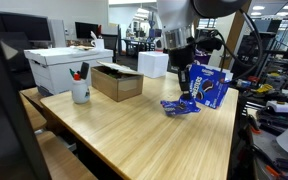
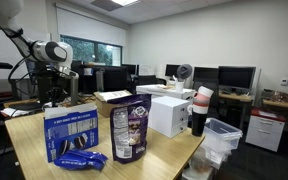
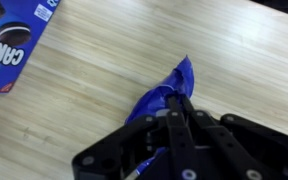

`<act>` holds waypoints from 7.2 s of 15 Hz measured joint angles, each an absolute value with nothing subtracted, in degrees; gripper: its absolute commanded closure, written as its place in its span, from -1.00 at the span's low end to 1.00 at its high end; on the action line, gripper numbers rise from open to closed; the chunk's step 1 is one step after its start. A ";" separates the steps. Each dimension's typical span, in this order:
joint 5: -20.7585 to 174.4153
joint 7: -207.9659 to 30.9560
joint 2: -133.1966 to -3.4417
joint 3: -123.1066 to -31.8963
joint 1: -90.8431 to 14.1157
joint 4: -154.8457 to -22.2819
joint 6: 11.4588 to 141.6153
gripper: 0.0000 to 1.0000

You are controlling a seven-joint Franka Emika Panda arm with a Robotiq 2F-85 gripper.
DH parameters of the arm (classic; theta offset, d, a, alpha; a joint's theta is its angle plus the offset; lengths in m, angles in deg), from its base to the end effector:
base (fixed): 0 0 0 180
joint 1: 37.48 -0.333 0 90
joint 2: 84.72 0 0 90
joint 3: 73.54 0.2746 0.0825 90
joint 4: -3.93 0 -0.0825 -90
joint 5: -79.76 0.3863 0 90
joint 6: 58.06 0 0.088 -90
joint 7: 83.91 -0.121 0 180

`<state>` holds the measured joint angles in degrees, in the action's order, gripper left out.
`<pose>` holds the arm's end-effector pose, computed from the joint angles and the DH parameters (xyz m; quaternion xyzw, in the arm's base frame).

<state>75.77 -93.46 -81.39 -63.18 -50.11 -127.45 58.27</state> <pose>0.4402 0.1823 0.2472 0.9776 0.1362 -0.1462 0.0668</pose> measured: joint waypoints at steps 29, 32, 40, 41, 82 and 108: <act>70.20 -95.40 -76.57 -62.08 -49.58 -129.87 62.20 -1.00; 70.28 -95.37 -74.59 -62.53 -49.58 -128.59 60.96 -1.00; 70.41 -95.33 -70.15 -62.84 -49.62 -125.24 57.43 -0.47; 70.41 -95.33 -69.91 -62.85 -49.62 -125.02 57.21 -0.46; 70.47 -95.12 -87.29 -62.12 -50.38 -129.46 55.45 0.74; 71.40 -97.63 -105.09 -63.24 -45.33 -141.64 55.74 -0.56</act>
